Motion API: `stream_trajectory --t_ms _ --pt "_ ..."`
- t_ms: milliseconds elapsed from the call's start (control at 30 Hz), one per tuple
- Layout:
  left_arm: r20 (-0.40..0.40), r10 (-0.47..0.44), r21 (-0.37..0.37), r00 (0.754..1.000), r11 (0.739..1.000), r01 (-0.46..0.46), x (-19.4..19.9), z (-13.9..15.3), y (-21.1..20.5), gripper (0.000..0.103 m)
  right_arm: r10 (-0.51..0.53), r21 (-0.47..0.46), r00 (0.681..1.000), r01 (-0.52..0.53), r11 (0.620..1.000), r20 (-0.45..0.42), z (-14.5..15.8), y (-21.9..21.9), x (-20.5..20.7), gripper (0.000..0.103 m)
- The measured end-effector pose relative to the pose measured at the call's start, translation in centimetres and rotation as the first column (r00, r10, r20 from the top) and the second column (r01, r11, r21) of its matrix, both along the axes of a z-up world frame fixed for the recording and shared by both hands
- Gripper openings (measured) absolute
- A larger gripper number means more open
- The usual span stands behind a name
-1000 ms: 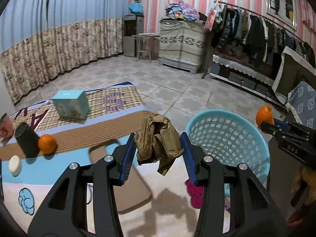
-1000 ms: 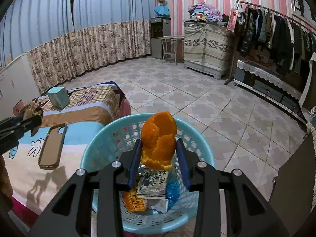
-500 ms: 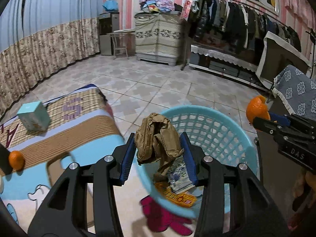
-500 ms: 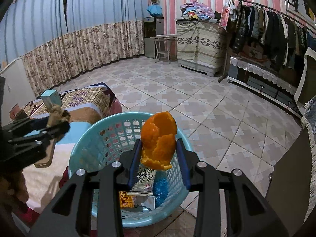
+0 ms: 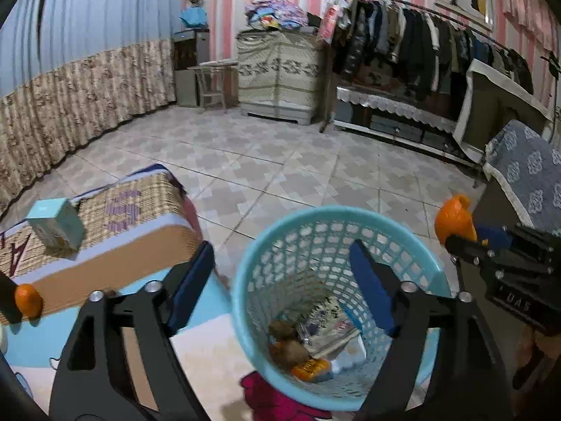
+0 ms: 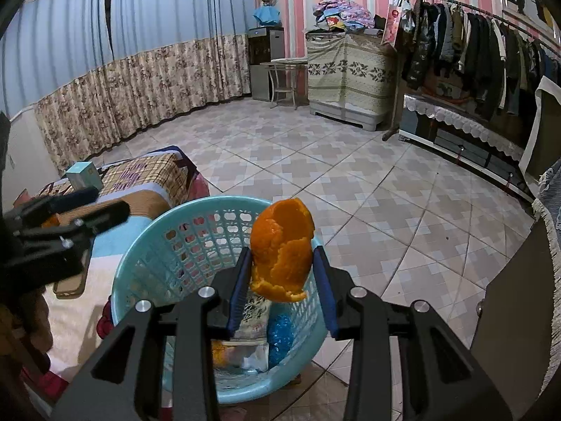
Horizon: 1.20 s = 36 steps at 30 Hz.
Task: Collect trash
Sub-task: 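Open the left tool to drop the paper while the right tool releases the peel, then move both open tools back over the items on the bed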
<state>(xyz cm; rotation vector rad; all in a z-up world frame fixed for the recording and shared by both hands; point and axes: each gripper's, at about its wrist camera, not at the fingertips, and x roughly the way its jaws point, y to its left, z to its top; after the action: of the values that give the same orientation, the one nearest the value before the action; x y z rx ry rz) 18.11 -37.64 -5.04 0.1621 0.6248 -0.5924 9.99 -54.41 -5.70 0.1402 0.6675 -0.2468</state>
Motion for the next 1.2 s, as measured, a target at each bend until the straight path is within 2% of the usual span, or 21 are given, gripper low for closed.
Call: stream_trajectory --t_ms 100,300,467,533,567,600,733,800,1200 --pt "0.035 0.055 -0.003 0.998 0.998 -0.055 0.4 1.0 1.5 0.09 0.005 0.005 1.0 -0.005 1.0 0.003 -0.1 0.5 0.3 0.036" --pt "0.069 0.128 -0.004 0.989 0.992 -0.128 0.9 2.5 4.4 0.097 0.005 0.02 1.0 -0.005 1.0 0.018 -0.5 1.3 0.9 0.037" --pt "0.106 0.17 0.006 0.98 0.985 -0.172 0.6 3.0 7.1 0.097 0.001 0.042 1.0 -0.002 0.999 0.03 -0.8 2.1 1.7 0.04" --pt "0.116 0.181 0.013 0.977 0.983 -0.183 0.5 3.1 8.0 0.097 0.002 0.042 0.999 -0.004 0.999 0.037 -0.7 2.4 1.9 0.049" --pt "0.118 0.186 0.014 0.975 0.982 -0.189 0.6 3.2 8.6 0.097 -0.004 0.037 0.999 0.002 0.999 0.042 -0.7 2.4 1.9 0.068" --pt "0.12 0.193 0.013 0.974 0.981 -0.196 0.6 3.2 9.0 0.097 -0.016 0.021 0.998 0.015 1.0 0.055 -0.5 2.8 1.8 0.08" --pt "0.112 0.22 -0.004 0.969 0.975 -0.221 0.7 3.5 11.2 0.097 -0.03 -0.008 0.998 0.03 1.0 0.052 0.1 3.6 2.2 0.082" --pt "0.101 0.235 -0.017 0.967 0.972 -0.235 0.5 3.4 12.5 0.097 -0.039 -0.017 0.998 0.04 0.999 0.057 0.3 3.9 2.2 0.091" --pt "0.093 0.345 -0.005 0.934 0.938 -0.346 -0.2 2.7 21.3 0.097 -0.011 -0.041 0.996 0.014 0.999 0.087 0.9 9.6 1.9 0.091"
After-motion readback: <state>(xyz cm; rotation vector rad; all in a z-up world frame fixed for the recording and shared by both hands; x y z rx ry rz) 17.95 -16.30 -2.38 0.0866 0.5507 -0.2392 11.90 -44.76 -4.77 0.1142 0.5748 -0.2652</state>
